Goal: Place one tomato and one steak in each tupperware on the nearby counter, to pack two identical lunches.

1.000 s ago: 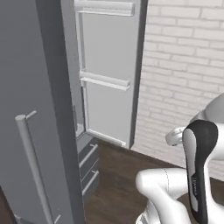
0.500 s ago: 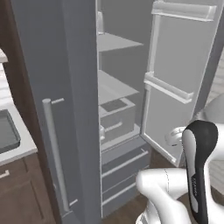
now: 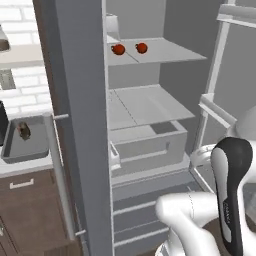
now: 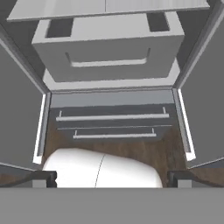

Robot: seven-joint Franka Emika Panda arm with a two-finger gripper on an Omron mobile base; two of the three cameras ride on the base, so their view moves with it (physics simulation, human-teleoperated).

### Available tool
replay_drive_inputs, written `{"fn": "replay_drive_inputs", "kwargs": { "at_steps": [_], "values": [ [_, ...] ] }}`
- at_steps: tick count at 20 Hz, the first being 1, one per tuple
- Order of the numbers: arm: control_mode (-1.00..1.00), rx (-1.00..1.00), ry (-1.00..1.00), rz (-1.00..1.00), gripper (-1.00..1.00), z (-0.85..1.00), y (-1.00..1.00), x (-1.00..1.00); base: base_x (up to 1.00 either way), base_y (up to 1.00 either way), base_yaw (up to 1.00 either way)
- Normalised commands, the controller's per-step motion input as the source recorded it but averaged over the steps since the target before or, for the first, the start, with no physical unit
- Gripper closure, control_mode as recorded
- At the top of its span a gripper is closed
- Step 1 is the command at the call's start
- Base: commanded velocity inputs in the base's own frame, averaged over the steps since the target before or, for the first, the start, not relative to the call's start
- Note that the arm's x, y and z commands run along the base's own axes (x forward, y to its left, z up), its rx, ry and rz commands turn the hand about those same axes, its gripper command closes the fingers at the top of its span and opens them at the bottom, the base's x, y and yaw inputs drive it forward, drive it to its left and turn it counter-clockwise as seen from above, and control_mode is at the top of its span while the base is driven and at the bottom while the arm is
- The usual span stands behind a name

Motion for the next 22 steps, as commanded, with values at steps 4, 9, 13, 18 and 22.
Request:
{"fn": "replay_drive_inputs", "kwargs": {
  "at_steps": [4, 9, 13, 18, 22],
  "values": [
    [1.0, 0.0, 0.0, 0.0, -1.0, 0.0, 0.0, 0.0, 0.51, 0.06, 0.36],
    [1.0, 0.0, 0.0, 0.0, -1.0, 0.0, 0.0, 0.0, 0.5, 0.0, 0.24],
    [1.0, 0.0, 0.0, 0.0, -1.0, 0.0, 0.0, 0.0, 0.47, -0.02, 0.18],
    [-1.0, 0.0, 0.0, 0.0, -1.0, 0.0, 0.0, 0.18, 0.14, 0.0, 0.03],
    [-1.0, 0.0, -0.16, 0.02, -1.0, 0.3, 0.0, 0.02, 0.0, 0.0, 0.0]
  ]
}}
